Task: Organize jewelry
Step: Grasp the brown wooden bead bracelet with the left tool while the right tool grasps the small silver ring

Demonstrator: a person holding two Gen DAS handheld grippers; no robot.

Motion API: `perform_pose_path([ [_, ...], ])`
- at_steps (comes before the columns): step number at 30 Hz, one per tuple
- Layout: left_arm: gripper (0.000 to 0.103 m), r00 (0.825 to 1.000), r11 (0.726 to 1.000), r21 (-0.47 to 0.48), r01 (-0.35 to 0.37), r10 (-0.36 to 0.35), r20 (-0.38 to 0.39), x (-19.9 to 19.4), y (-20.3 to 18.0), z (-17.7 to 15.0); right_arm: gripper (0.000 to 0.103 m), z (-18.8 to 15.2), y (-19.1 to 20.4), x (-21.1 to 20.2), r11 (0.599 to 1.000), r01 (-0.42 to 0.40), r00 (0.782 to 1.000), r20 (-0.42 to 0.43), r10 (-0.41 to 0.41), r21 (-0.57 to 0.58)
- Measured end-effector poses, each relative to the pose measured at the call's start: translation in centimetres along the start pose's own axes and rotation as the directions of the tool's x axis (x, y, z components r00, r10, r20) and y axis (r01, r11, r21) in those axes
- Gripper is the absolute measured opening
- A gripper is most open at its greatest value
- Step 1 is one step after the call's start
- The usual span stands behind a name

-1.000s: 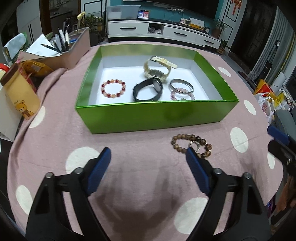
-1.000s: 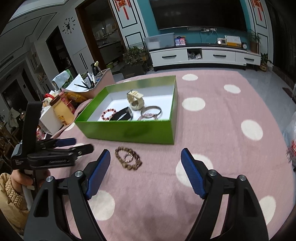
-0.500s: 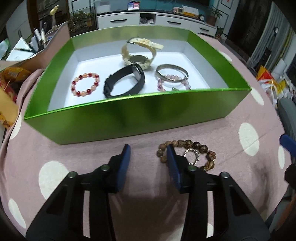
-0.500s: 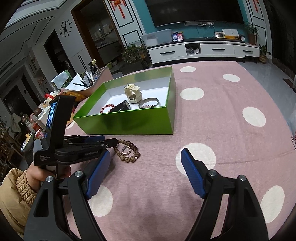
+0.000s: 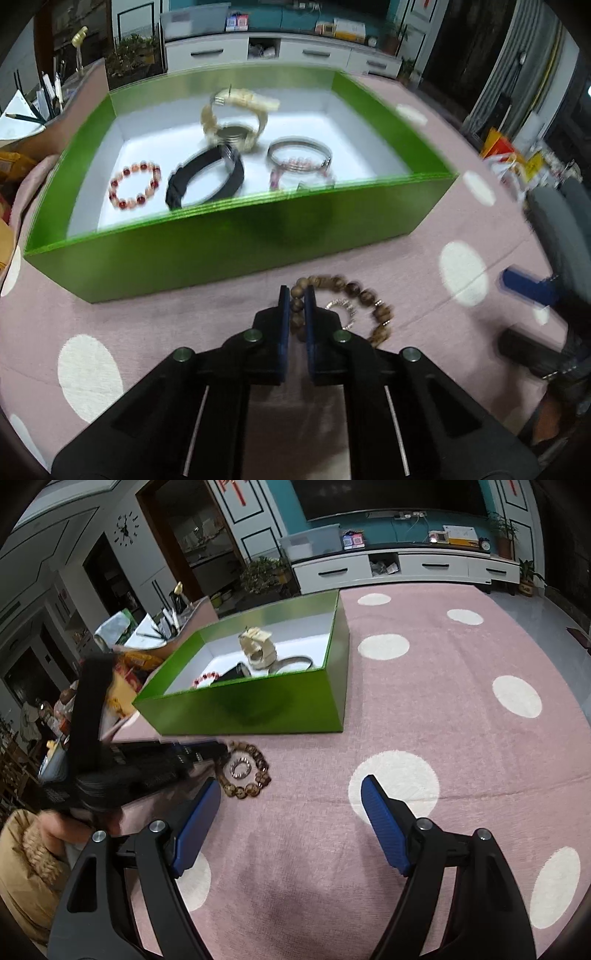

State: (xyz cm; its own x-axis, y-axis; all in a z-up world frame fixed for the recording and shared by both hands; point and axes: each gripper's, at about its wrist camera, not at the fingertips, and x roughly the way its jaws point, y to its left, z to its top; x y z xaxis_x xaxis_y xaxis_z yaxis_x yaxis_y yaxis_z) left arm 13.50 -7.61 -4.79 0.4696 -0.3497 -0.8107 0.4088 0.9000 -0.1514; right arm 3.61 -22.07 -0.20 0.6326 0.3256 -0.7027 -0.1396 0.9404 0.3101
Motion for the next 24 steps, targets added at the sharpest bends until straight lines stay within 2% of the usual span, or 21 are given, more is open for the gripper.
perform_pose_path([
  [6,0.007,0.992,0.998,-0.027,0.060,-0.056,0.117,-4.0,0.1,1.6,0.077,-0.8,1.8,2.9,0.996,-0.024,0.996,-0.084,0.016,-0.089],
  [11,0.007,0.981,0.993,-0.044,0.111,-0.102,0.167,-6.5,0.5,2.0,0.076,-0.2,3.3,5.1,0.987,-0.032,0.993,-0.117,0.013,-0.160],
  [17,0.007,0.981,0.993,-0.095,0.066,-0.047,0.187,-7.9,3.0,1.2,0.070,1.1,5.8,8.0,0.969,-0.060,0.988,-0.150,0.024,-0.240],
  [22,0.007,0.984,0.987,-0.156,0.041,-0.013,0.175,-8.1,5.7,0.0,0.054,2.1,7.8,10.1,0.949,-0.040,0.989,-0.145,-0.006,-0.312],
  [24,0.007,0.986,0.986,-0.166,0.032,-0.003,0.169,-8.1,6.3,-0.2,0.040,2.4,8.1,10.4,0.944,-0.025,0.990,-0.141,-0.022,-0.328],
])
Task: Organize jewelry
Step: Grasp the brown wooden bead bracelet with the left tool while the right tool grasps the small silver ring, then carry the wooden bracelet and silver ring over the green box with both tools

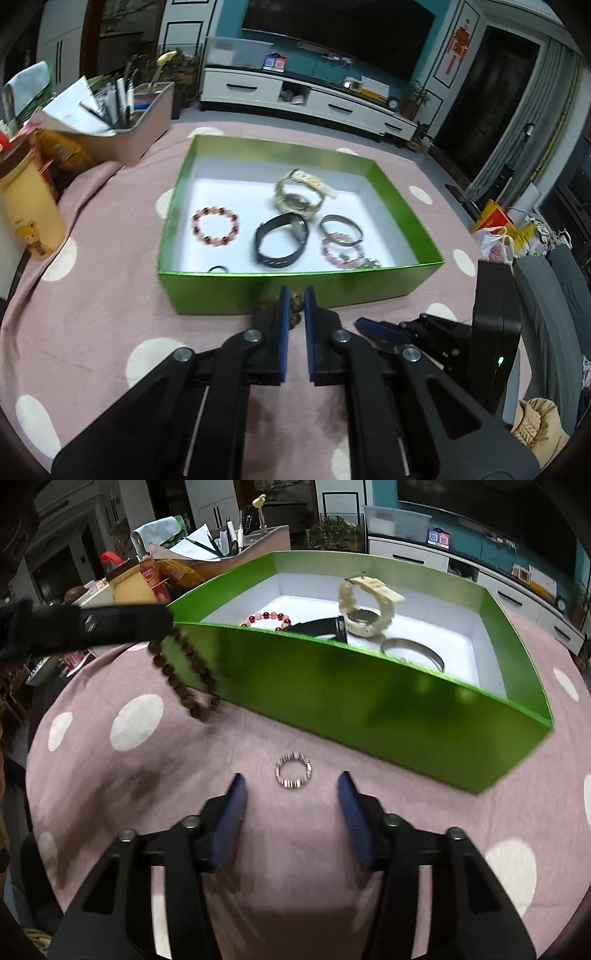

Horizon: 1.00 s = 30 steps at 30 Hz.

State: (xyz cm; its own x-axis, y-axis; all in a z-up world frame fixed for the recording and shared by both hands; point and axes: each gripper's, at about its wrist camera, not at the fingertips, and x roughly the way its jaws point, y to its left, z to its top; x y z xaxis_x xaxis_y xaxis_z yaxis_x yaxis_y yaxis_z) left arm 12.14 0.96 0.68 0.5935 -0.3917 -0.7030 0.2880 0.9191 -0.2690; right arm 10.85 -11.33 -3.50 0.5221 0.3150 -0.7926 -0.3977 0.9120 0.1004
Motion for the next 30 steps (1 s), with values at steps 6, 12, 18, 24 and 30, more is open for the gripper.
perform_pose_path([
  [6,0.007,1.000,1.000,-0.012,-0.009,0.009,0.004,-0.2,1.0,-0.2,0.021,0.2,0.2,0.1,0.998,0.046,0.999,0.003,-0.046,-0.043],
  [12,0.007,1.000,1.000,0.000,-0.003,0.003,0.009,-0.5,0.5,-0.1,0.021,0.1,-0.2,-1.2,0.999,0.042,0.999,0.034,-0.042,-0.008],
  [18,0.007,1.000,1.000,0.016,-0.006,0.005,0.023,-1.2,-0.1,0.1,0.021,0.3,-0.3,-4.4,0.999,0.047,0.994,0.096,-0.047,0.002],
  [24,0.007,0.999,0.999,0.038,-0.025,0.023,0.045,-2.3,-0.9,0.7,0.021,0.5,-0.5,-7.7,0.998,0.063,0.984,0.166,-0.064,0.011],
  [30,0.007,0.997,0.997,0.061,-0.040,0.036,0.064,-3.3,-1.5,1.3,0.021,1.4,-1.2,-10.4,0.996,0.081,0.970,0.226,-0.084,0.022],
])
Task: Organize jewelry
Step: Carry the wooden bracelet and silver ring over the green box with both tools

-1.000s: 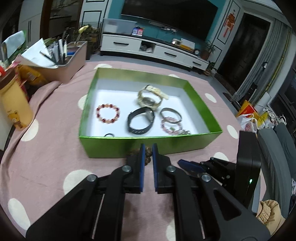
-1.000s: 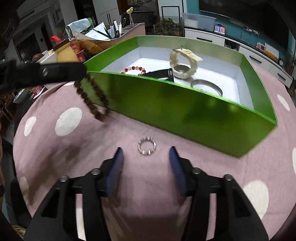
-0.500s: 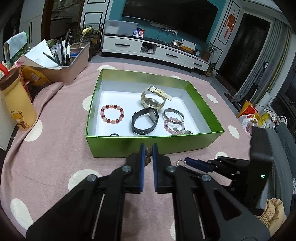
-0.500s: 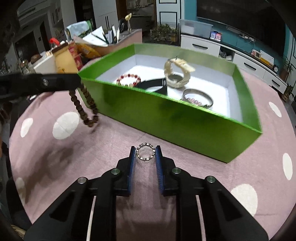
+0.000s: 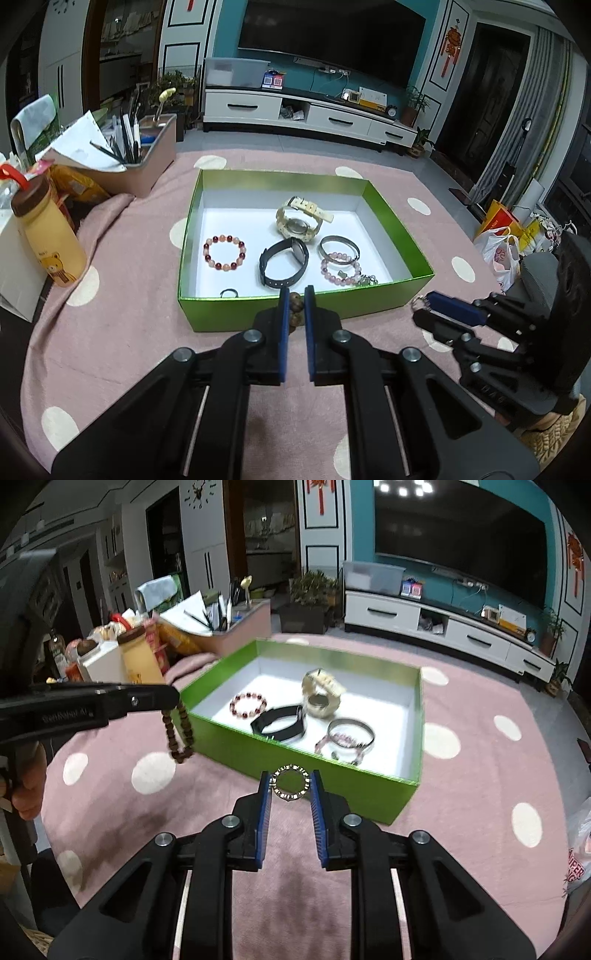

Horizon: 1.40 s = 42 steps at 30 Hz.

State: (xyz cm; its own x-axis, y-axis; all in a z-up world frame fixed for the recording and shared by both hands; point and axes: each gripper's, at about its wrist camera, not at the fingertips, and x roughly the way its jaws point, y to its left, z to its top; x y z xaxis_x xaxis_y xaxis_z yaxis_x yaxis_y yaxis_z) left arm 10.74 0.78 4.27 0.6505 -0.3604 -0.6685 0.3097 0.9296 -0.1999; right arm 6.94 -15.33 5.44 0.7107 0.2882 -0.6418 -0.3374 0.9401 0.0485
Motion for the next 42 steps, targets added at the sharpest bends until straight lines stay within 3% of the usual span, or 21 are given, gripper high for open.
perform_pose_path([
  [22,0.007,0.996,0.994,0.097,-0.047,0.039,0.080,-1.2,-2.0,5.6,0.021,3.8,-2.7,-2.3,0.999,0.042,0.994,0.097,-0.045,0.028],
  [31,0.007,0.996,0.996,0.058,-0.069,0.066,0.060,0.9,-0.7,8.3,0.021,5.5,-3.8,-1.7,0.998,0.044,0.994,0.102,-0.048,0.041],
  [42,0.007,0.993,0.993,0.016,-0.115,0.115,-0.005,5.2,1.5,8.8,0.021,6.1,-5.0,2.1,0.997,0.036,0.998,0.045,-0.039,0.063],
])
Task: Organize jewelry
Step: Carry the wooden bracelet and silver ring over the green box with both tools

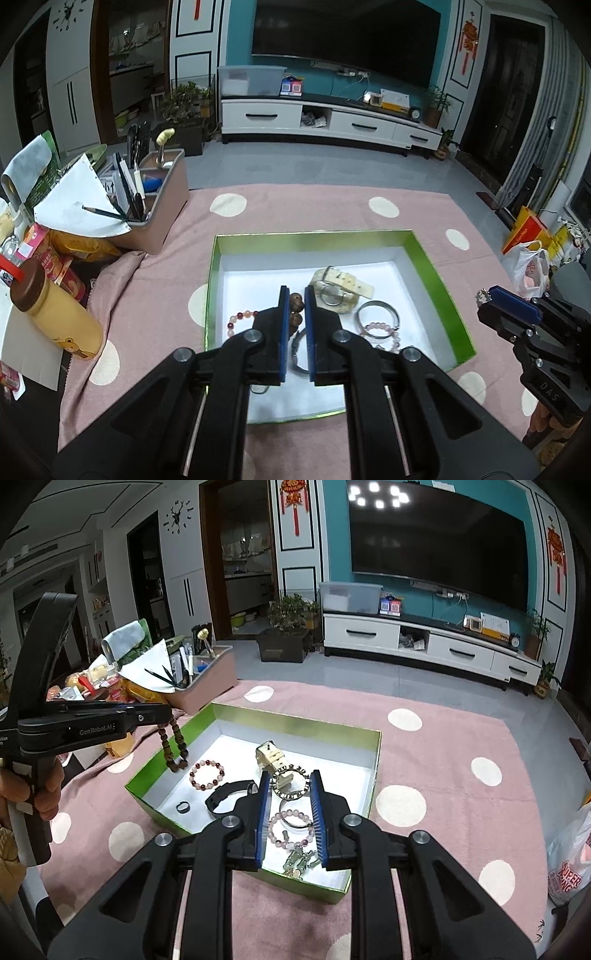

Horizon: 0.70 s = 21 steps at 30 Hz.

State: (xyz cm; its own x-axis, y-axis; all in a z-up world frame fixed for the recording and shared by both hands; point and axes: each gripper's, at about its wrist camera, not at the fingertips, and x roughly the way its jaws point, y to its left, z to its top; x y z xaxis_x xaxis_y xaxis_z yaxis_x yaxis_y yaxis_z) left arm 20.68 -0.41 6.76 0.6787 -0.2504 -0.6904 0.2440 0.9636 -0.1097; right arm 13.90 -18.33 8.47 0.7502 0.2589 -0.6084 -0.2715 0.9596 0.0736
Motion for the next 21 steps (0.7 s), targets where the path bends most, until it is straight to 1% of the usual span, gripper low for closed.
perform_pose_path([
  [10,0.007,0.998,1.000,-0.003,-0.029,0.029,-0.063,3.5,0.8,-0.8,0.021,-0.3,-0.7,2.8,1.000,0.006,0.999,-0.048,-0.005,0.026],
  [21,0.007,0.995,0.999,0.014,-0.035,0.036,-0.095,5.2,0.9,-1.5,0.021,-0.6,-1.0,4.7,0.999,0.014,0.996,-0.083,-0.011,0.032],
])
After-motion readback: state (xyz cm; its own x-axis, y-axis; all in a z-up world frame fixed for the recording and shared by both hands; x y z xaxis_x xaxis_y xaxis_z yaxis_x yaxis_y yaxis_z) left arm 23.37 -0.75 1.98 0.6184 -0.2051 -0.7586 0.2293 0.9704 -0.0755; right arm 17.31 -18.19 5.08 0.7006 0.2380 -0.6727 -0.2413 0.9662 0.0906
